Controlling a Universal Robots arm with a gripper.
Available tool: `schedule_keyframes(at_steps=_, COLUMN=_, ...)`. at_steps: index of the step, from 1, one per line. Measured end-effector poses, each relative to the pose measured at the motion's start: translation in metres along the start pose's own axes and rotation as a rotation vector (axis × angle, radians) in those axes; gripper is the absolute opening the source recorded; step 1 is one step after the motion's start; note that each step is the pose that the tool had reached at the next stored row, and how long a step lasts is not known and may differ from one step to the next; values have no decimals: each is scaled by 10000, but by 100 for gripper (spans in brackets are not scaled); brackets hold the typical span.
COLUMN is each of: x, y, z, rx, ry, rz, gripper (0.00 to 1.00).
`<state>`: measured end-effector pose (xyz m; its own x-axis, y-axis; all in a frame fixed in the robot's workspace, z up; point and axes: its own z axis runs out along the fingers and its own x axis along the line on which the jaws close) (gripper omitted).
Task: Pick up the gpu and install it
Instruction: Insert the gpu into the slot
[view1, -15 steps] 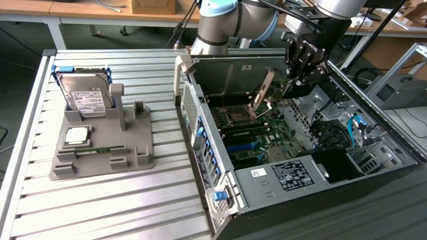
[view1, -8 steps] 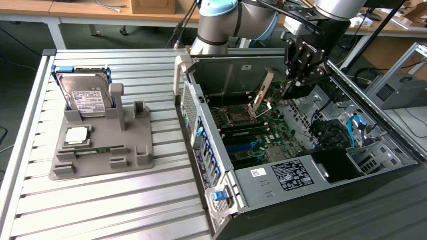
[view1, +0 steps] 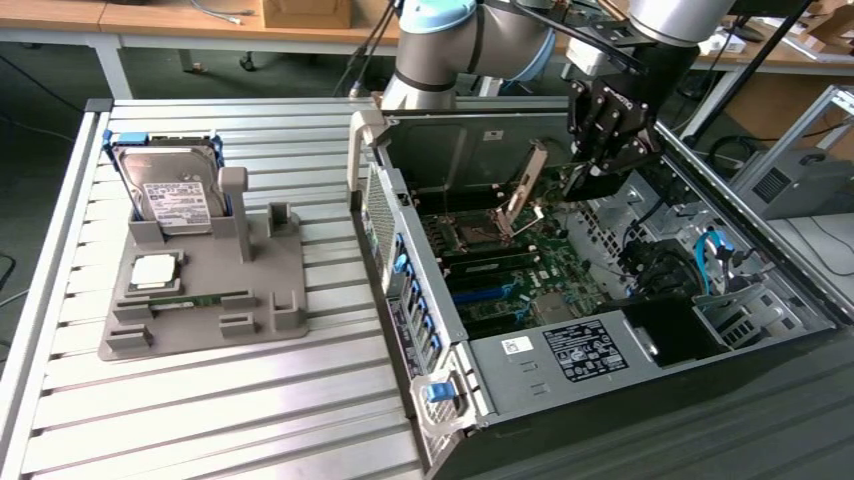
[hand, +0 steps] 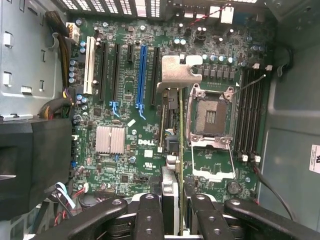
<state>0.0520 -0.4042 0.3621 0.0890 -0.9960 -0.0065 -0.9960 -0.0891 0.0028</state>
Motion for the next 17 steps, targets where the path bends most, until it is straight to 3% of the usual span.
schedule_keyframes(at_steps=17, x=-1, y=61, z=91, rx=1, ry=-9, rz=-3, gripper=27)
